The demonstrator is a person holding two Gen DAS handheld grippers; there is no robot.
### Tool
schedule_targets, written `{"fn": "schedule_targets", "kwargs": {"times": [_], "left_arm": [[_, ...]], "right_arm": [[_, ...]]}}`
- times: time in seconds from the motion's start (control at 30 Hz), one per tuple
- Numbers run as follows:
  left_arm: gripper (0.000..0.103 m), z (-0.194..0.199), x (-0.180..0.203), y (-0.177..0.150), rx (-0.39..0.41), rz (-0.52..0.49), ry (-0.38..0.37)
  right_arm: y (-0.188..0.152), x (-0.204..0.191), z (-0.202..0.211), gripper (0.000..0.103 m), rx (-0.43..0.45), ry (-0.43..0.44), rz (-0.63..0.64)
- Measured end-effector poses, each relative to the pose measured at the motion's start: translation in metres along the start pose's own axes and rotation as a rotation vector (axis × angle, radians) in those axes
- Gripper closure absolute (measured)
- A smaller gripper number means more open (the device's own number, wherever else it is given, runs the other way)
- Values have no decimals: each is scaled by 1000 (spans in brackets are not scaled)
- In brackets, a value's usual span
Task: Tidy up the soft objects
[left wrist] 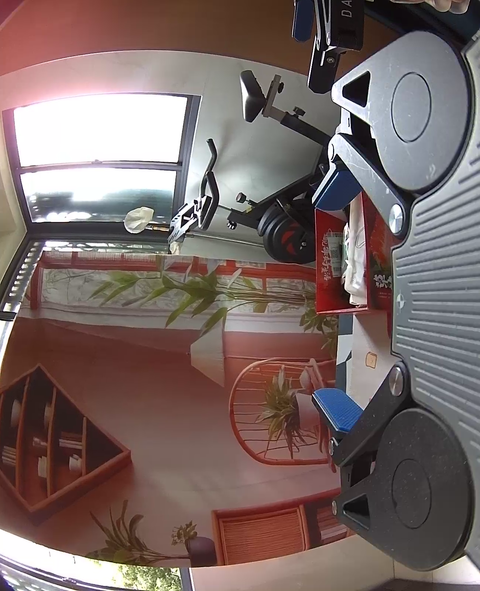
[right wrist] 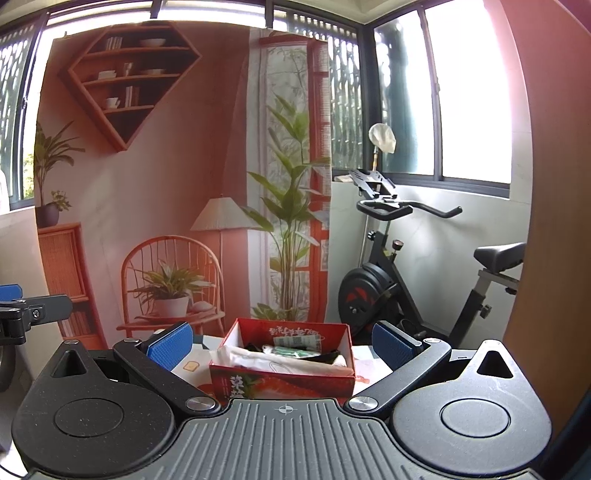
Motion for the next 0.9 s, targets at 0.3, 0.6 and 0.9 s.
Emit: {"fn": "schedule_targets", "kwargs": {"times": [0.3, 0.6, 0.9], "left_arm": [[0, 4, -2, -1, 7, 0, 3], [0, 7, 0, 1, 19, -7, 12], [0, 8, 0, 1, 23, -10, 16]], "right_arm": [[-1, 5, -3, 0, 0, -14, -14], [-1, 9, -4, 0, 4, -24, -23], [-2, 12, -4, 0, 4, -26, -30]]}}
Point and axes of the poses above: each gripper's, at about its wrist camera, not at the fingertips, and z roughly against the way its jaws point, x to its right, y to its top, the point moved 5 cm from there along -z, roughly the way its jaws point, and after that the axes turned 4 degrees about x, right-handed, at the moved point
